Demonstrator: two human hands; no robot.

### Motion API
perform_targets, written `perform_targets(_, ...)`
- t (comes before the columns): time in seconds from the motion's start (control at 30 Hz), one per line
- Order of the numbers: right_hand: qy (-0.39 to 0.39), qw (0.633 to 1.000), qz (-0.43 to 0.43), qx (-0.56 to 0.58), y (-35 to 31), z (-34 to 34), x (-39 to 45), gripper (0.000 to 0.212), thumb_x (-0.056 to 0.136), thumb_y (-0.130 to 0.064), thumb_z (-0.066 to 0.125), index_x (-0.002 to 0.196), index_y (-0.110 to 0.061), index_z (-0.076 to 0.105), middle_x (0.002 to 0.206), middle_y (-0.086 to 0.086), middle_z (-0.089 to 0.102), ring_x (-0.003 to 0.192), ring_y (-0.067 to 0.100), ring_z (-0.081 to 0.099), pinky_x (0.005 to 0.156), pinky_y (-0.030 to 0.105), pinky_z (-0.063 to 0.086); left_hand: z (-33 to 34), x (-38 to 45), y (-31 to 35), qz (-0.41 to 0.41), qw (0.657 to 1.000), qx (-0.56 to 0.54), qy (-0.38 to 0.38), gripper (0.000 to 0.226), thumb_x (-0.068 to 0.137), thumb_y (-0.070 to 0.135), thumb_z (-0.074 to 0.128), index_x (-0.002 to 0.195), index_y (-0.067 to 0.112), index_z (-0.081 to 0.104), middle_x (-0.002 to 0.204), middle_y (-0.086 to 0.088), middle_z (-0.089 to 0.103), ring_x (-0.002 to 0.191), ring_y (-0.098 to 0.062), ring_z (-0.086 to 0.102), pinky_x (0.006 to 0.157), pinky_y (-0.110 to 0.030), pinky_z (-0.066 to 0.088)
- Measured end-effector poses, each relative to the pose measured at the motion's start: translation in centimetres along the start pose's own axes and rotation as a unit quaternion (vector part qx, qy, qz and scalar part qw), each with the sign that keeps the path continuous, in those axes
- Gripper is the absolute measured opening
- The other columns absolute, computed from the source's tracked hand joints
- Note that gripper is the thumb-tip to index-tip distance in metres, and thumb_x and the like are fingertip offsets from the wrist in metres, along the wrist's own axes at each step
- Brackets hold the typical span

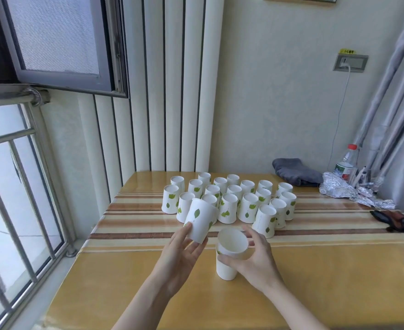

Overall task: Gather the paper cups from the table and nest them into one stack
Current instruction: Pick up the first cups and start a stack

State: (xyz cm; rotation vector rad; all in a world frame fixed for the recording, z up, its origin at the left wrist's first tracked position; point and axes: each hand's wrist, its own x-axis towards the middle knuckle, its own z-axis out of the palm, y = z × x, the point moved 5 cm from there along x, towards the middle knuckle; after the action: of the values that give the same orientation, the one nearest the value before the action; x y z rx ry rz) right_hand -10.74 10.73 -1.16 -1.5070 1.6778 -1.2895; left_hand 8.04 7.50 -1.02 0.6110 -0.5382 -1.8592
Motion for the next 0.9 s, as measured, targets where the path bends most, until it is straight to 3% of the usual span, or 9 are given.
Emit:
perform_targets(0.07,-0.006,1.0,0.0,0.015,-0.5,-0.7,0.3,0.102,0.042,-0.063,0.082,0.134,-0.04,0.043,0.129,-0.019,0.046,0.122,0.004,0.043,0.103,0.029,0.037,0.8,0.2,0.1,0.014,0.999,0.021,-0.02,0.037,0.092,0.019,0.061,0.125,0.003,0.057,0.127,-0.017,0.065,0.112,-0.029,0.065,0.105,-0.039,0.045)
perform_targets(0.2,-0.047,0.995,-0.042,0.079,-4.3,-2.2,1.9,0.071,0.062,-0.067,0.068,0.127,-0.049,0.045,0.128,-0.016,0.057,0.121,-0.01,0.048,0.099,0.018,0.044,3.5,0.6,-0.1,0.04,0.987,0.115,-0.104,0.041,0.096,0.021,0.059,0.134,0.007,0.054,0.132,-0.013,0.064,0.125,-0.028,0.059,0.111,-0.043,0.04)
perform_targets(0.27,-0.057,0.991,-0.043,0.114,-6.1,-2.3,2.8,0.064,0.073,-0.055,0.072,0.131,-0.042,0.048,0.129,-0.009,0.058,0.115,-0.006,0.055,0.09,0.025,0.055,4.4,0.9,-0.6,0.043,0.973,0.184,-0.13,0.049,0.091,0.027,0.067,0.136,0.015,0.054,0.135,-0.015,0.061,0.127,-0.029,0.057,0.113,-0.044,0.038)
perform_targets(0.37,-0.01,0.991,-0.067,0.116,-7.5,-2.6,3.8,0.049,0.084,-0.031,0.071,0.13,-0.031,0.053,0.127,-0.011,0.058,0.1,-0.017,0.057,0.074,0.014,0.054,4.7,1.3,-0.7,0.095,0.92,0.358,-0.128,0.045,0.087,0.031,0.072,0.129,0.028,0.056,0.127,-0.006,0.067,0.12,-0.025,0.062,0.108,-0.044,0.044)
perform_targets(0.53,-0.013,0.993,-0.116,0.007,-5.5,-2.0,3.3,0.053,0.081,-0.032,0.075,0.129,-0.032,0.054,0.132,-0.023,0.055,0.125,-0.01,0.046,0.094,0.014,0.041,3.8,2.0,-0.4,0.164,0.826,0.527,-0.118,0.053,0.079,0.029,0.077,0.127,0.029,0.054,0.125,0.006,0.065,0.121,-0.006,0.057,0.108,-0.033,0.044)
perform_targets(0.67,-0.027,0.99,-0.131,-0.036,-3.3,-0.9,2.0,0.056,0.078,-0.036,0.077,0.129,-0.032,0.053,0.13,-0.019,0.057,0.123,-0.006,0.048,0.099,0.012,0.039,2.6,2.1,-0.6,0.138,0.837,0.512,-0.136,0.053,0.077,0.005,0.066,0.122,0.03,0.059,0.122,0.012,0.067,0.117,-0.004,0.06,0.105,-0.023,0.043)
perform_targets(0.77,-0.064,0.99,-0.12,-0.046,-1.9,-0.6,1.2,0.065,0.071,-0.044,0.08,0.129,-0.036,0.051,0.13,-0.023,0.052,0.124,-0.008,0.044,0.099,0.008,0.033,1.2,3.1,0.4,0.138,0.856,0.49,-0.089,0.056,0.073,-0.006,0.052,0.117,0.028,0.062,0.122,0.008,0.067,0.116,-0.004,0.061,0.103,-0.024,0.046)
perform_targets(0.83,-0.07,0.99,-0.113,-0.049,-1.6,-1.4,1.8,0.062,0.071,-0.058,0.071,0.126,-0.04,0.052,0.13,-0.025,0.051,0.126,-0.005,0.043,0.102,0.014,0.033,0.7,4.1,1.7,0.161,0.861,0.481,-0.039,0.048,0.081,-0.012,0.05,0.111,0.024,0.062,0.121,0.005,0.066,0.12,-0.01,0.059,0.096,-0.021,0.048)
perform_targets(0.9,-0.011,0.995,-0.093,-0.046,-1.3,-3.5,4.2,0.052,0.074,-0.064,0.057,0.119,-0.038,0.056,0.127,-0.023,0.054,0.124,-0.002,0.047,0.102,0.021,0.036,0.5,5.5,3.1,0.177,0.852,0.492,-0.003,0.042,0.085,-0.009,0.051,0.105,0.026,0.061,0.119,0.005,0.064,0.119,-0.011,0.057,0.09,-0.018,0.048)
